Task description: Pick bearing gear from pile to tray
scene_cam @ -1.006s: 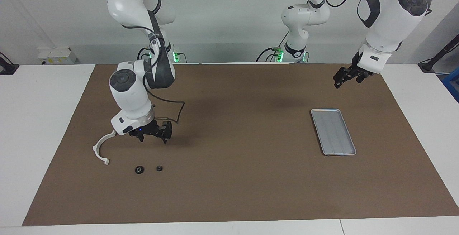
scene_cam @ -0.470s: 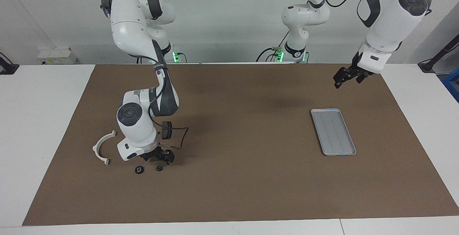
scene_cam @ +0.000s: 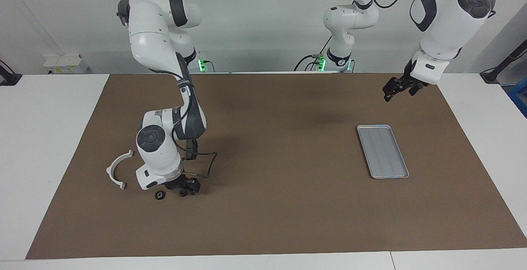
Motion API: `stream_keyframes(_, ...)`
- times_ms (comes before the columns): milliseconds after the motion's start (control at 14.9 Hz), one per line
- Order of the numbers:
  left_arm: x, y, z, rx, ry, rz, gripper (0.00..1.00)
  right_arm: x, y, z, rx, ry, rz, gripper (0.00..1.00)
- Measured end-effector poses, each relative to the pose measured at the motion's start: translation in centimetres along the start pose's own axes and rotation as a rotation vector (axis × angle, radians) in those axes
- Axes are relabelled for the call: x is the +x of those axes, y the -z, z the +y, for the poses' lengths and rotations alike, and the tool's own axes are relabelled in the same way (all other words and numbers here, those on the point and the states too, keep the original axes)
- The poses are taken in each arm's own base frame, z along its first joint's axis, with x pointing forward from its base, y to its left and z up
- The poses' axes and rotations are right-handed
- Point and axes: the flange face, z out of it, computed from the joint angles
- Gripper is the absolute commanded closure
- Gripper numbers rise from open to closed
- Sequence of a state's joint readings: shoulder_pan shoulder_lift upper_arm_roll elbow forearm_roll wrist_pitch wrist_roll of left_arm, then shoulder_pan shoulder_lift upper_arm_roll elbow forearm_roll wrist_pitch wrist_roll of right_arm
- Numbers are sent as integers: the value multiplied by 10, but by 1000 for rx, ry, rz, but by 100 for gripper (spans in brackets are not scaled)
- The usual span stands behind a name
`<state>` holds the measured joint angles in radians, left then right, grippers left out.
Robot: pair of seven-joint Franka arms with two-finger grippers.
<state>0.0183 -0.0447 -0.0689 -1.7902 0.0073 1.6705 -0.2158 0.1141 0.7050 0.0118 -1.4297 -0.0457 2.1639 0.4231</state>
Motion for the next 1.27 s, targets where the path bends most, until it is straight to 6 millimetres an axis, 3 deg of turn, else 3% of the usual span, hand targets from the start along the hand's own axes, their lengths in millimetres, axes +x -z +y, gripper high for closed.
stream_keyframes(67,0,0,0,0,0,0,0,0,0,0,0,-3,0,30)
stream_keyframes(134,0,0,0,0,0,0,0,0,0,0,0,-4,0,49)
stream_keyframes(403,0,0,0,0,0,0,0,3,5,-1,3,-7,6,100)
stream_keyframes(1006,0,0,0,0,0,0,0,1,15,1,-27,-10,-55,100)
stream_keyframes(1141,0,0,0,0,0,0,0,1,44,-2,-55,-6,-113,100)
stream_keyframes(1275,0,0,0,0,0,0,0,-15,97,-26,-72,22,-155,100)
